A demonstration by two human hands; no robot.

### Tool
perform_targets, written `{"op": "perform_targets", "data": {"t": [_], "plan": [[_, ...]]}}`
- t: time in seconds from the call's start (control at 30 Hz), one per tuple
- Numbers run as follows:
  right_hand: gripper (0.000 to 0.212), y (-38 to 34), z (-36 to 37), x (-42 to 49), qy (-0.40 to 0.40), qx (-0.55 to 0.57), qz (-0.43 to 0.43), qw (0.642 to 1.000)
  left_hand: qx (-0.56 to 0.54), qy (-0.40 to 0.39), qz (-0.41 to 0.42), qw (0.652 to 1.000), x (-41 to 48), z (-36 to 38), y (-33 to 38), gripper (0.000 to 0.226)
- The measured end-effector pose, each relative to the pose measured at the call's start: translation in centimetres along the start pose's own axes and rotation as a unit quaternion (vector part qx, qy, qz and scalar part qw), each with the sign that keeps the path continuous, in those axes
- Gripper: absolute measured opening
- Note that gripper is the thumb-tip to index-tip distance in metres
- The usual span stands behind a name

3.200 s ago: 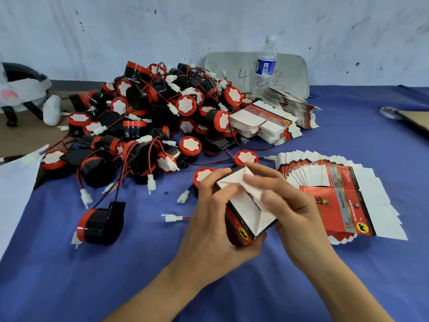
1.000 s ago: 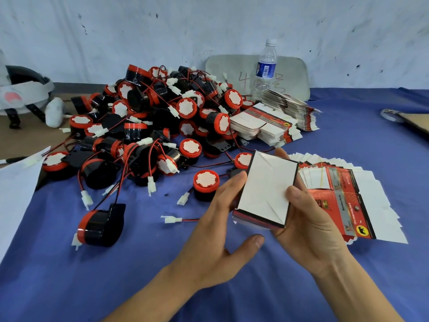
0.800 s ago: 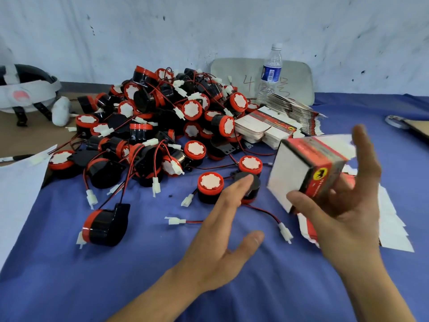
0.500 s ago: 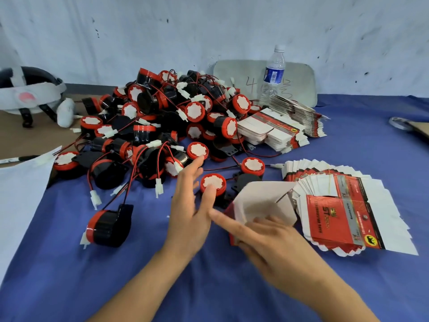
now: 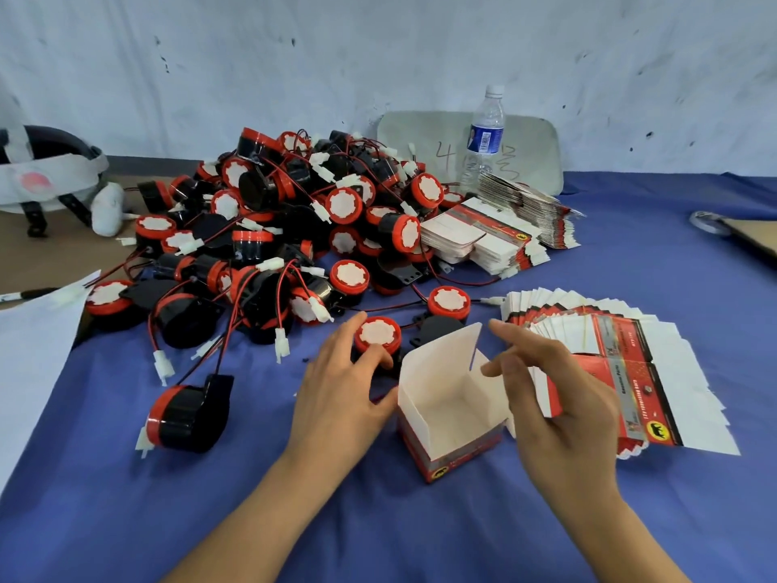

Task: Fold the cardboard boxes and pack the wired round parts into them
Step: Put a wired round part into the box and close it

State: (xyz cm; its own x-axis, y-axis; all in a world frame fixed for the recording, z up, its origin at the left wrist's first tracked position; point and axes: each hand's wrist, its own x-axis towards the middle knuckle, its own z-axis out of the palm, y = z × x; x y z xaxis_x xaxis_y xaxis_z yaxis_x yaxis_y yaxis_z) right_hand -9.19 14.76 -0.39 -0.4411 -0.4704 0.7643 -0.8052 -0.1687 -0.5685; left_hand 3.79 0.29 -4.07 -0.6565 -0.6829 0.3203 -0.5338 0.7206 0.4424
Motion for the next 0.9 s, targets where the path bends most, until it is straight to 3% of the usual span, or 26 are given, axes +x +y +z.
{"op": "perform_targets", "data": {"t": [0.1,0.2,0.27,0.33,0.43,0.53,0.57,0.63,0.7,0.73,0.8,0.83,0.9], "plan": [[0.023,0.1,0.1,-0.1,0.006,0.002,0.028,1.0,-0.015,0.017,0.019,1.0,0.2,0.1,-0.1,0.017],[0.023,0.1,0.2,-0.1,0.008,-0.006,0.029,1.0,-0.138,0.116,0.029,0.983,0.4,-0.5,0.6,0.019],[0.023,0.0,0.2,0.0,0.008,-0.015,0.014,1.0,-0.297,0.189,-0.028,0.936,0.4,-1.6,1.3,0.023],[0.024,-0.1,0.3,0.0,0.008,-0.014,-0.004,1.0,-0.468,0.215,-0.085,0.853,0.4,-2.8,2.1,0.026],[0.024,-0.2,0.4,-0.3,0.006,-0.023,-0.046,0.999,-0.626,0.22,-0.073,0.744,0.3,-4.2,2.5,0.031],[0.025,-0.5,0.6,-0.5,0.008,-0.035,-0.093,0.995,-0.684,0.194,-0.065,0.7,0.3,-5.3,3.1,0.043],[0.028,-0.6,0.6,-0.7,0.009,-0.032,-0.103,0.994,-0.682,0.186,-0.059,0.705,0.1,-5.5,3.3,0.042],[0.034,-0.8,0.5,-0.8,0.001,-0.004,-0.13,0.992,-0.619,0.19,-0.016,0.762,-0.6,-5.4,3.6,0.036],[0.039,-1.1,0.5,-1.0,-0.012,0.03,-0.146,0.989,-0.459,0.231,0.109,0.851,-1.5,-5.1,3.9,0.03],[0.044,-1.0,1.1,-1.4,-0.032,0.071,-0.126,0.989,-0.373,0.238,0.194,0.876,-1.9,-4.8,4.1,0.03],[0.054,-0.8,1.9,-2.4,-0.065,0.183,0.0,0.981,-0.251,0.203,0.324,0.889,-2.8,-3.5,4.7,0.033],[0.053,-0.7,2.2,-3.3,-0.066,0.23,0.108,0.965,-0.217,0.171,0.349,0.895,-3.2,-2.8,5.3,0.033],[0.026,0.2,1.5,-4.7,-0.051,0.293,0.258,0.919,-0.187,0.131,0.36,0.905,-3.7,-1.7,6.2,0.029]]}}
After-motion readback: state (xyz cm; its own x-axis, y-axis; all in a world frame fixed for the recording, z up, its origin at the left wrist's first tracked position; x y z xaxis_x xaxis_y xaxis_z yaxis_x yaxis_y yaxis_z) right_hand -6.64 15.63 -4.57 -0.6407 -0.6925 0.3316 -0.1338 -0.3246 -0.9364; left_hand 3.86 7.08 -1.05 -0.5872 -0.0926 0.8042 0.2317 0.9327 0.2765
